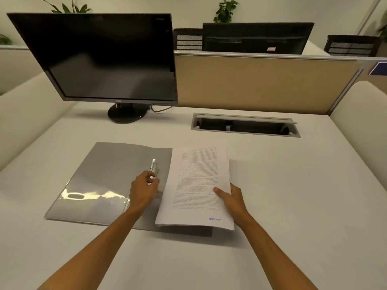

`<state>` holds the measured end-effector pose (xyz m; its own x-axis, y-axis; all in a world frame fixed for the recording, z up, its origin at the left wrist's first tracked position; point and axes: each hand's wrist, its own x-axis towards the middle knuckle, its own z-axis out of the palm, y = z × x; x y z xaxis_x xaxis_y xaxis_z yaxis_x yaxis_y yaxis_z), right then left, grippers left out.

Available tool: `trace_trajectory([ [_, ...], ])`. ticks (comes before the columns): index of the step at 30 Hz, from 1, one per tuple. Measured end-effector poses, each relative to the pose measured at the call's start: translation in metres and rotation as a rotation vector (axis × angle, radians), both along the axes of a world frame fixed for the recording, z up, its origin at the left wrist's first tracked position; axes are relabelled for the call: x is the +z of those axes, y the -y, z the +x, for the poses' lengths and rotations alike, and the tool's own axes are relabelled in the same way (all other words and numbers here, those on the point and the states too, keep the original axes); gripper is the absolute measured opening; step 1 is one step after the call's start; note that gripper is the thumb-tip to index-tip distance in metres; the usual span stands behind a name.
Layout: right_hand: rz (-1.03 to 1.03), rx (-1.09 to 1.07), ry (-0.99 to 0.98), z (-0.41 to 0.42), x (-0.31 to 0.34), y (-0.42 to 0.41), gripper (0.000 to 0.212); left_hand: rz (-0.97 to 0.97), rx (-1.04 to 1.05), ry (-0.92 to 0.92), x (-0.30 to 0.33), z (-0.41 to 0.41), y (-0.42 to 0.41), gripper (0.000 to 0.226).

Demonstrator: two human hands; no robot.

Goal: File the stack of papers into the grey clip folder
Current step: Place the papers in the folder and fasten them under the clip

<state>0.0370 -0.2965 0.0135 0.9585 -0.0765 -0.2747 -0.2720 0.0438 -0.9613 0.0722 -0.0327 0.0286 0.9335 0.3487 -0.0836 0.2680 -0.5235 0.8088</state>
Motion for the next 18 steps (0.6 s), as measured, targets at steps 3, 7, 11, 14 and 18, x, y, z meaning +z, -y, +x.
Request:
trace_trajectory([
  [3, -0.01, 0.004, -0.002, 0.002, -0.004, -0.013, 0.021, 0.076, 0.023, 0.033, -0.005, 0.004, -0.022, 0.019],
  [7, -0.005, 0.004, -0.009, 0.006, -0.006, -0.028, 0.02, 0.143, -0.024, 0.034, -0.017, 0.008, -0.045, 0.026],
  [11, -0.014, 0.014, -0.021, 0.009, -0.007, -0.04, 0.019, 0.247, -0.101, 0.008, -0.027, 0.013, -0.062, 0.036],
  [14, -0.019, 0.015, -0.03, 0.011, -0.009, -0.047, 0.02, 0.287, -0.139, 0.003, -0.031, 0.016, -0.068, 0.038],
  [18, -0.023, 0.012, -0.031, 0.014, -0.011, -0.053, 0.025, 0.317, -0.172, 0.014, -0.035, 0.018, -0.073, 0.032],
])
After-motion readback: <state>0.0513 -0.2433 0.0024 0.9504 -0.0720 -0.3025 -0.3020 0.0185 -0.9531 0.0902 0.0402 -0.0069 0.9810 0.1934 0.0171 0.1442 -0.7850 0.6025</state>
